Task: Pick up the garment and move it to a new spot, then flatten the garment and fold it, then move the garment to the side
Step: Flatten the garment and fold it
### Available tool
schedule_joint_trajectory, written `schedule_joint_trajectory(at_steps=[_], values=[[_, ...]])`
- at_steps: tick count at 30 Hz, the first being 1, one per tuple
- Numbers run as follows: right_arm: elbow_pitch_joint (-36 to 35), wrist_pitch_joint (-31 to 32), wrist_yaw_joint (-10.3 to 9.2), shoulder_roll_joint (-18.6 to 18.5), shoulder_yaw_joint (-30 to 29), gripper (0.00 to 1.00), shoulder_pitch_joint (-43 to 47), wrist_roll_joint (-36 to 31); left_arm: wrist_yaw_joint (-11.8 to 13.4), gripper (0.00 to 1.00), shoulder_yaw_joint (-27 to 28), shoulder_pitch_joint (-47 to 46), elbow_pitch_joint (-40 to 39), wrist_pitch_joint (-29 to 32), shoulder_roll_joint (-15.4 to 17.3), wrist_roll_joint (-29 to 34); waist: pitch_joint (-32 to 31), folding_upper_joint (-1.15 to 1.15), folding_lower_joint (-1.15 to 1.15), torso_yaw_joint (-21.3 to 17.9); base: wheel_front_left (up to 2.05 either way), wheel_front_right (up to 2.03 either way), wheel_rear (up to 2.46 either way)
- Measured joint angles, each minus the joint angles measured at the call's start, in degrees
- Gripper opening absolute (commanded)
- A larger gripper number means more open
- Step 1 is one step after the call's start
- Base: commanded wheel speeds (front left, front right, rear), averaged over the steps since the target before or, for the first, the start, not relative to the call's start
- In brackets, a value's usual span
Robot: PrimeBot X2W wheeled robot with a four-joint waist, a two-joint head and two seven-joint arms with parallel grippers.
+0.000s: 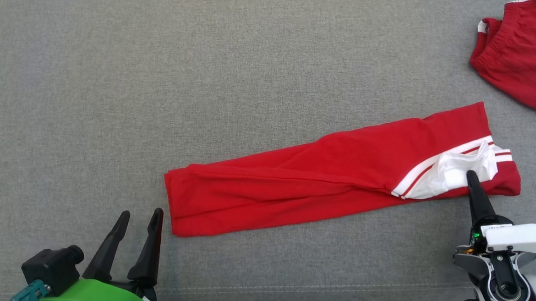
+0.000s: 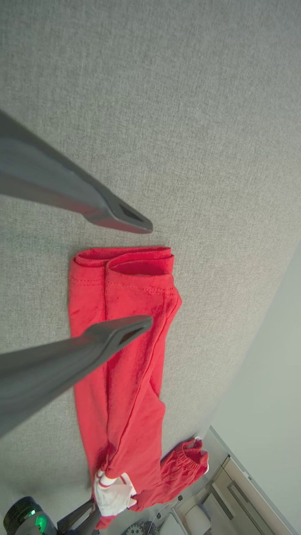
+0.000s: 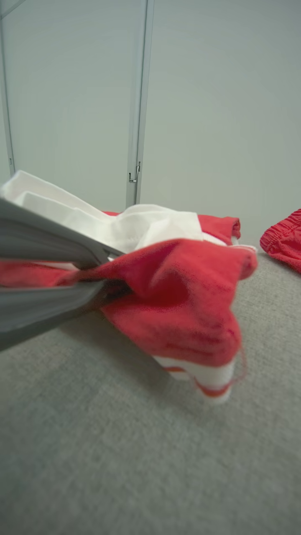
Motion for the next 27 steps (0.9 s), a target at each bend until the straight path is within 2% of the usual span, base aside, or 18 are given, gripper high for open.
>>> schedule_joint_trajectory(at_steps=[8, 16, 21, 27], values=[[-2.02, -2.35, -0.04, -3.96, -0.31, 0.0, -0.47, -3.6, 0.0, 1.0, 0.8, 0.05, -0.03, -0.05, -0.97, 0.18, 0.37, 0.0, 0.0, -0.83, 0.0, 0.0, 0.0], [-3.16, -5.72, -0.04, -9.76, -0.73, 0.0, -0.44, -10.65, 0.0, 1.0, 0.41, -0.02, -0.03, -0.02, -1.51, 0.35, 0.58, 0.0, 0.0, -1.66, 0.0, 0.0, 0.0], [-4.92, -6.78, -0.04, -13.52, 1.09, 0.0, -0.41, -18.22, 0.01, 1.0, -0.07, -0.1, 0.11, 0.02, -2.08, 0.35, 0.31, 0.0, 0.0, -1.38, 0.0, 0.0, 0.0], [-7.43, -6.8, -0.04, -19.42, 8.67, 0.0, -0.34, -33.4, 0.01, 1.0, -0.36, -0.12, 0.83, 0.02, -2.68, 0.35, -0.29, 0.0, 0.0, -0.65, 0.0, 0.0, 0.0]])
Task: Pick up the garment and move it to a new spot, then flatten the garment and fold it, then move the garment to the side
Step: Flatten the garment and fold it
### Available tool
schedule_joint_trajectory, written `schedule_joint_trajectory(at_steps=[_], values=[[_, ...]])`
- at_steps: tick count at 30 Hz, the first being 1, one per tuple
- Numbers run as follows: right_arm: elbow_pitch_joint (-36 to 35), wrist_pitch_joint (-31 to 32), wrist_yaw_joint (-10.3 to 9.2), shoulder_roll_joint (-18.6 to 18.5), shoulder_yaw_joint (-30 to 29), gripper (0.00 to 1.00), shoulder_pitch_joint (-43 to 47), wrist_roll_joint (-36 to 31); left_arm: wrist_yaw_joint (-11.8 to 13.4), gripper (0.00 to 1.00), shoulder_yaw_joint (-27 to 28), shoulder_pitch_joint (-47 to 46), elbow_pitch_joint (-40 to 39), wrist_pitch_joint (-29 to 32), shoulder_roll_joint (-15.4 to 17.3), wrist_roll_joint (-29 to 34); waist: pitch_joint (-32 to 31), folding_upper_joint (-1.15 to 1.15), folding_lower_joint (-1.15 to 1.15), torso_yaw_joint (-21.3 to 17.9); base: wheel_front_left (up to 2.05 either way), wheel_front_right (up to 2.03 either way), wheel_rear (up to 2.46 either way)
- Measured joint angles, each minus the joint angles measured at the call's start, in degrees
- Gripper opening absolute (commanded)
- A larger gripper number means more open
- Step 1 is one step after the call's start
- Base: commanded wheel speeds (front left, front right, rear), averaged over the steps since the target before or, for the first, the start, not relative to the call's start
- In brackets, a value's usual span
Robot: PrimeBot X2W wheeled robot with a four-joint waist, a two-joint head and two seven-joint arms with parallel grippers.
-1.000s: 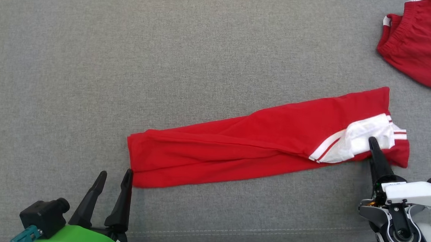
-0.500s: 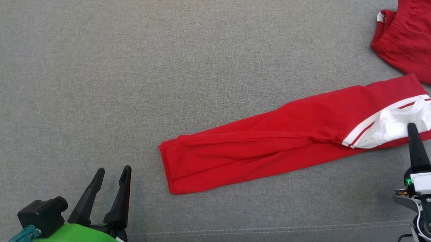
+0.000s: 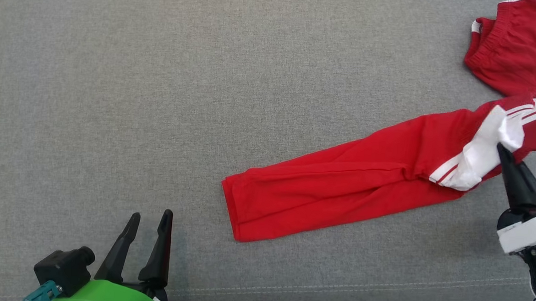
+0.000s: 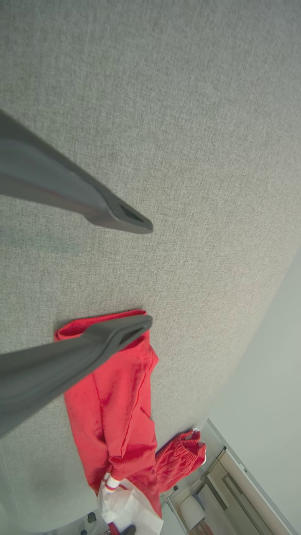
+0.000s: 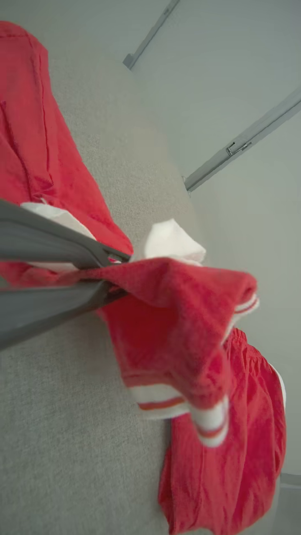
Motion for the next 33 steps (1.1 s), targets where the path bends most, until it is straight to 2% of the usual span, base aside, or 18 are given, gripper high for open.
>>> schedule_joint_trajectory(at_steps=[6, 18, 26, 33], values=[[-2.63, 0.22, 0.0, -1.79, 6.55, 0.0, 0.04, -8.06, 0.0, 1.0, 0.07, -0.03, 0.53, -0.05, -0.11, 0.04, -0.93, 0.0, 0.0, 0.65, 0.0, 0.0, 0.0], [-8.86, 5.63, 0.0, -3.61, 16.02, 0.0, -0.1, -17.28, 0.0, 1.0, -0.42, -0.1, 2.58, -0.77, -0.99, 0.33, -4.86, 0.0, 0.0, 2.76, 0.0, 0.0, 0.0], [-11.74, 11.34, 0.01, -3.44, 22.48, 0.0, -1.26, -18.01, -0.01, 1.0, -1.1, -0.09, 3.77, -1.12, -2.29, 0.16, -6.76, 0.0, 0.0, 5.68, 0.0, 0.0, 0.0], [-11.25, 16.38, 0.02, -2.82, 25.57, 0.0, -3.85, -17.55, -0.13, 1.0, -2.6, -0.1, 4.63, -1.59, -3.71, 0.14, -7.82, 0.0, 0.0, 9.22, 0.0, 0.0, 0.0]])
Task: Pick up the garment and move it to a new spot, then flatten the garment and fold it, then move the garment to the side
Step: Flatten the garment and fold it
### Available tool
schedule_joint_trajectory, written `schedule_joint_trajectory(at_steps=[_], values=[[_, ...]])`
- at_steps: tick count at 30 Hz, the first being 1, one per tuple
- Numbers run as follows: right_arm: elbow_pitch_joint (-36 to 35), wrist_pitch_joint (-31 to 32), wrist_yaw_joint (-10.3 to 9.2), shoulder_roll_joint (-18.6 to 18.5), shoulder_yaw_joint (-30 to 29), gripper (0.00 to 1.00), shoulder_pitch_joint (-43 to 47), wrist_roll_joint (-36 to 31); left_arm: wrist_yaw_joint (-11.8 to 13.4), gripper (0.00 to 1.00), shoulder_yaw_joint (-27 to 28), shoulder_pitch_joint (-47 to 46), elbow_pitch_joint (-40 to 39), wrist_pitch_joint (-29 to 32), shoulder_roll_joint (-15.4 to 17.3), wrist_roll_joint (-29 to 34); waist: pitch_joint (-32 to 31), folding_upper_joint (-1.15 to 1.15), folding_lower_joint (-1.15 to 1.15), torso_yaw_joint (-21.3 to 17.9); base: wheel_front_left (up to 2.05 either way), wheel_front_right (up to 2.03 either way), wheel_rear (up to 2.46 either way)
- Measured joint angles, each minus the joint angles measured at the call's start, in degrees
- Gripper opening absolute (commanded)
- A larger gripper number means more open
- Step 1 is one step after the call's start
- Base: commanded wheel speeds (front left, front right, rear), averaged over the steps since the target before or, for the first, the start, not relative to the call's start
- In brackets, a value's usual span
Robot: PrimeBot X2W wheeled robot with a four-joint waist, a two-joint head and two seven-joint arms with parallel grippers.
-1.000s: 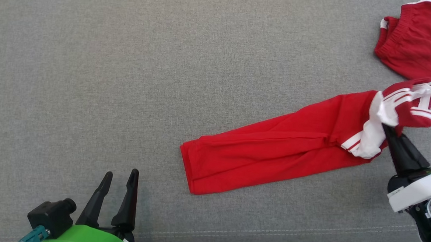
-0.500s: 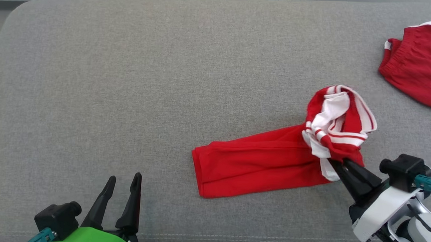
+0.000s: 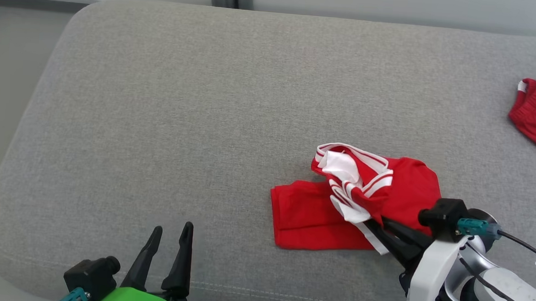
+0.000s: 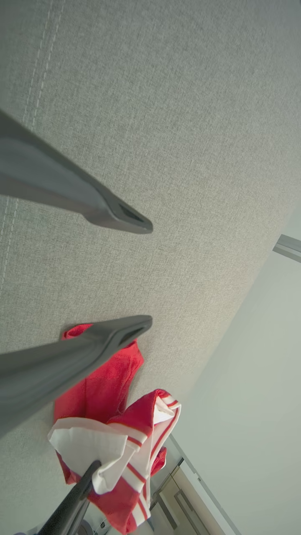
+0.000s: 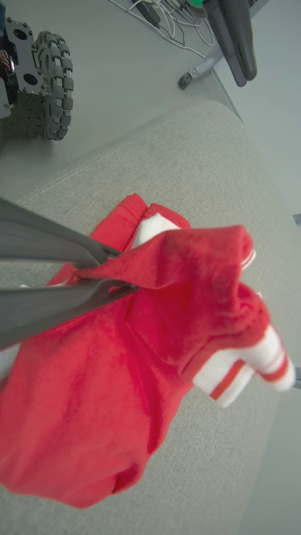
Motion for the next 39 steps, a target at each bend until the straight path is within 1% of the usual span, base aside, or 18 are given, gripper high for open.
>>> schedule_joint_trajectory(at_steps=[5, 14, 15, 16, 17, 21, 24, 26, 30, 31, 34, 36, 38, 39], values=[[0.57, 2.66, 0.0, 0.47, 1.88, 0.0, -0.1, 0.52, -0.46, 1.0, -0.51, -0.02, 0.66, -0.24, -0.41, -0.13, -0.39, 0.0, 0.0, 2.9, 0.0, 0.0, 0.0], [1.18, 6.13, 0.0, 1.25, 5.6, 0.0, -1.76, 0.85, -0.52, 1.0, -0.49, -0.05, 2.12, -0.96, -0.79, -0.16, -0.85, 0.0, 0.0, 7.81, 0.0, 0.0, 0.0], [1.36, 6.57, 0.0, 1.25, 6.06, 0.04, -2.05, 0.78, -0.52, 1.0, -0.44, -0.05, 2.22, -1.08, -0.85, -0.19, -0.94, 0.0, 0.0, 8.19, 0.0, 0.0, 0.0], [1.51, 7.05, 0.0, 1.24, 6.55, 0.56, -2.38, 0.54, -0.52, 1.0, -0.27, -0.04, 2.31, -1.38, -0.93, -0.31, -1.05, 0.0, 0.0, 8.54, 0.0, 0.0, 0.0], [1.62, 7.45, 0.0, 1.27, 6.91, 1.0, -2.68, 0.31, -0.52, 1.0, -0.09, -0.04, 2.35, -1.51, -1.0, -0.52, -1.18, 0.0, 0.0, 8.76, 0.0, 0.0, 0.0], [2.12, 9.06, 0.03, 1.45, 7.36, 1.0, -3.53, 0.18, -0.52, 1.0, 0.31, 0.02, 2.44, -2.04, -1.18, -0.65, -1.59, 0.0, 0.0, 8.9, 0.0, 0.0, 0.0], [2.3, 10.46, 0.03, 0.96, 8.73, 1.0, -4.46, -0.22, -0.52, 1.0, 0.9, 0.03, 2.52, -2.36, -1.2, -0.76, -1.63, 0.0, 0.0, 8.32, 0.0, 0.0, 0.0], [1.87, 10.46, 0.03, 1.01, 8.57, 1.0, -4.51, -0.08, -0.52, 1.0, 1.16, 0.04, 2.61, -2.5, -1.15, -0.76, -1.73, 0.0, 0.0, 7.82, 0.0, 0.0, 0.0], [-0.36, 9.44, -0.18, 2.4, 5.41, 1.0, -4.42, 3.01, -0.52, 1.0, 1.86, 0.07, 2.61, -2.54, -0.89, -0.75, -2.0, 0.0, 0.0, 6.62, 0.0, 0.0, 0.0], [-0.97, 8.73, -0.86, 2.92, 4.07, 1.0, -4.24, 4.33, -0.52, 1.0, 2.03, 0.09, 2.57, -2.55, -0.75, -0.75, -2.07, 0.0, 0.0, 6.25, 0.0, 0.0, 0.0], [-1.99, 6.67, -3.88, 3.96, -0.78, 1.0, -2.43, 8.5, -0.52, 1.0, 2.38, 0.19, 2.12, -2.71, -0.24, -0.75, -2.19, 0.0, 0.0, 4.95, 0.0, 0.0, 0.0], [-1.83, 5.77, -5.71, 3.53, -3.43, 1.0, -0.73, 10.27, -0.52, 1.0, 2.41, 0.23, 1.88, -2.7, -0.1, -0.75, -2.19, 0.0, 0.0, 3.91, 0.0, 0.0, 0.0], [-1.16, 5.01, -6.99, 2.79, -5.35, 1.0, 0.91, 11.39, -0.52, 1.0, 2.42, 0.28, 1.54, -2.7, -0.08, -0.75, -2.11, 0.0, 0.0, 2.81, 0.0, 0.0, 0.0], [-0.75, 4.89, -7.27, 2.33, -5.83, 1.0, 1.62, 11.55, -0.52, 1.0, 2.38, 0.28, 1.36, -2.7, 0.03, -0.74, -2.05, 0.0, 0.0, 2.23, 0.0, 0.0, 0.0]])
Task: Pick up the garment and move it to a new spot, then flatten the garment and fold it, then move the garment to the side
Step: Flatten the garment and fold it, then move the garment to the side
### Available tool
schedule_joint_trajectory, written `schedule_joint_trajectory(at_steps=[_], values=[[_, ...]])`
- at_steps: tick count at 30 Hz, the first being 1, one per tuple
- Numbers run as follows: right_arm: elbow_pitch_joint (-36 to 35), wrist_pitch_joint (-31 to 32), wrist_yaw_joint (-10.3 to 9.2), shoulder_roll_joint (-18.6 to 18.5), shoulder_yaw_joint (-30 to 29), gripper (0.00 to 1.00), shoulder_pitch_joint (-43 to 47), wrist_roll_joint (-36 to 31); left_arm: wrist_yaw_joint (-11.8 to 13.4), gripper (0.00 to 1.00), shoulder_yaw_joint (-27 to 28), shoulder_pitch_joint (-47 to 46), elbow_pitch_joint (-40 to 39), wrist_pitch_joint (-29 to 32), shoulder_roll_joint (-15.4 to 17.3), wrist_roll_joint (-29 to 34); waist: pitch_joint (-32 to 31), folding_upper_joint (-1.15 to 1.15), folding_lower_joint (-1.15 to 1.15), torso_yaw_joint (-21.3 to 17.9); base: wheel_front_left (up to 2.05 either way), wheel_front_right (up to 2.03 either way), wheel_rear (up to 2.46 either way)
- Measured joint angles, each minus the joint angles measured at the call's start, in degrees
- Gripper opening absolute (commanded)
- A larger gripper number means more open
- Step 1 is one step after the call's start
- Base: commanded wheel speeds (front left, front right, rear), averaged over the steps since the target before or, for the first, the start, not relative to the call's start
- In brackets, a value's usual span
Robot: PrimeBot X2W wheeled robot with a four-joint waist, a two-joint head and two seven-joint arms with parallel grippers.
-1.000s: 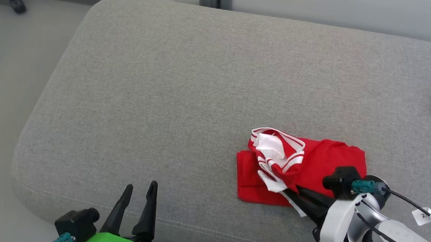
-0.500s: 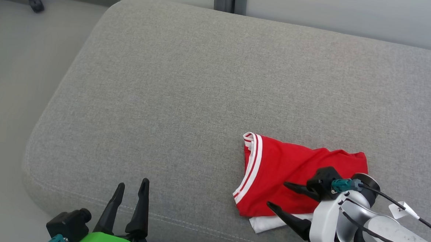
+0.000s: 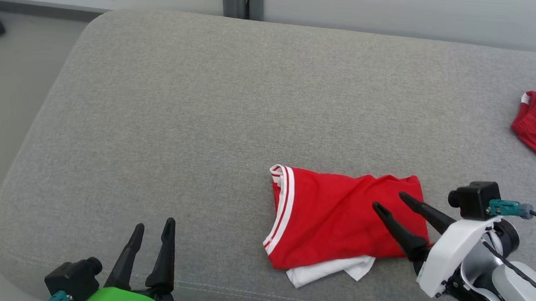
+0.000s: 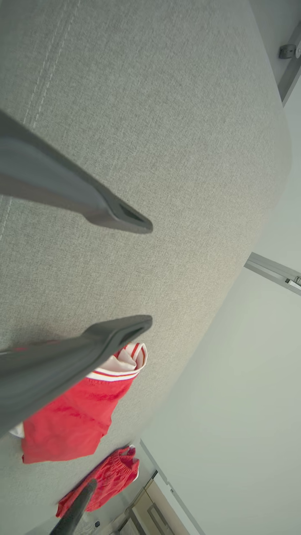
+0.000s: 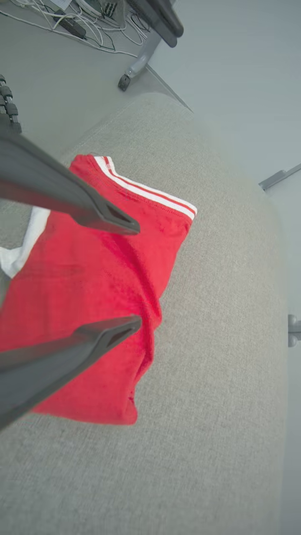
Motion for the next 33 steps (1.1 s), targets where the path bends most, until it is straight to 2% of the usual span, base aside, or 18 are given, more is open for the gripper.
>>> schedule_joint_trajectory(at_steps=[9, 18, 26, 33], values=[[3.59, -1.71, -0.49, -0.66, -1.38, 1.0, 3.92, 3.02, 0.0, 1.0, -0.2, -0.02, -2.13, 0.48, 1.43, 0.66, 1.85, 0.0, 0.0, -5.01, 0.0, 0.0, 0.0], [7.62, -4.46, -0.7, 0.45, -5.75, 1.0, 3.73, 6.89, 0.01, 1.0, -0.75, -0.37, -3.81, 2.07, 1.69, 1.24, 6.46, 0.0, 0.0, -7.1, 0.0, 0.0, 0.0], [11.04, -5.67, 2.89, 4.07, -6.65, 1.0, 2.0, 12.2, 0.01, 1.0, -0.86, -3.45, -3.92, 2.8, 2.01, 1.69, 10.01, 0.0, 0.0, -7.21, 0.0, 0.0, 0.0], [13.66, -6.05, 5.11, 4.68, -6.48, 1.0, 0.16, 13.24, 0.01, 1.0, -0.79, -3.57, -3.27, 2.87, 1.94, 1.69, 10.4, 0.0, 0.0, -6.58, 0.0, 0.0, 0.0]])
